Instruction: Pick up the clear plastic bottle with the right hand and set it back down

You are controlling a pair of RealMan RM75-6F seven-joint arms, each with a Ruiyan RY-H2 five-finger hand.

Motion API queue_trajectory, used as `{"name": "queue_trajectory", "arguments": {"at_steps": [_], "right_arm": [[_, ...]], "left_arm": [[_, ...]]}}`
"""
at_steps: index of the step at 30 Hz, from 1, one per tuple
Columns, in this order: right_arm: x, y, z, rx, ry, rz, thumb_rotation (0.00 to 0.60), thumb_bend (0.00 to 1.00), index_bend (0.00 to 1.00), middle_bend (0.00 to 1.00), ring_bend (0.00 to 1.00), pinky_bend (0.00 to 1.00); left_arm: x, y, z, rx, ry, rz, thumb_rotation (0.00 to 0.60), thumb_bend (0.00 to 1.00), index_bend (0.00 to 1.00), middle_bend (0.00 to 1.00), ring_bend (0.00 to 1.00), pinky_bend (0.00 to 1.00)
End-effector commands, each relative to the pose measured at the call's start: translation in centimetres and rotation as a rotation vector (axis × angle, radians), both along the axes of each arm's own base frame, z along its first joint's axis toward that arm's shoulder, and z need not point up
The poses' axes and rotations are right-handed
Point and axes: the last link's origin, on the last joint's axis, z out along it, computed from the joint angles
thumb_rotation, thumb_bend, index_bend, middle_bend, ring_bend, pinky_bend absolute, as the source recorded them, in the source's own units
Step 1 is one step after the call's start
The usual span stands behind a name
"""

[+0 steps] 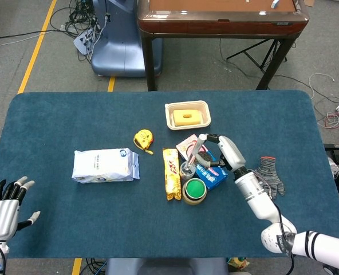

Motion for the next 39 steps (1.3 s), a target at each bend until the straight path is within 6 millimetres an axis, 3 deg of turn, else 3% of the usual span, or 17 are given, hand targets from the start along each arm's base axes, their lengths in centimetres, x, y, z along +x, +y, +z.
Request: {"name": "queue_trajectory", "arguments": {"at_steps": [1,25,32,39], "right_arm": [[0.2,-0.1,-0.3,0.01,0.002,0.002,0.6,0.59,0.68,0.46,0.35,0.25],[-0.9,0.4,-5.3,-0.045,0.268,0.169,0.6,0.59,0.68,0.46,0.35,0.25],[-1.5,0.7,-6.7,-0.036,0.3,0.183,0.6,0.57,0.67,0.42,0.33,0.25],[-2.2,0.8,-6.9,-0.032,0.31,0.166,0.6,0.46,0.55,0.33,0.26,0.25]], "left_arm": [[-0.1,0.0,0.0,0.001,-0.001,0.004,0.6,0.2,0.2,0.12,0.12,0.0],[-0.5,-0.2,-0.1,-0.001,-0.005,0.014,0.6,0.2,0.2,0.12,0.12,0.0],[-0.6,-0.4,0.0,0.002,-0.005,0.019,0.6,0.2,0.2,0.12,0.12,0.0],[-0.7,-0.4,0.1,0.003,-0.003,0.019,0.6,0.2,0.2,0.12,0.12,0.0]]}}
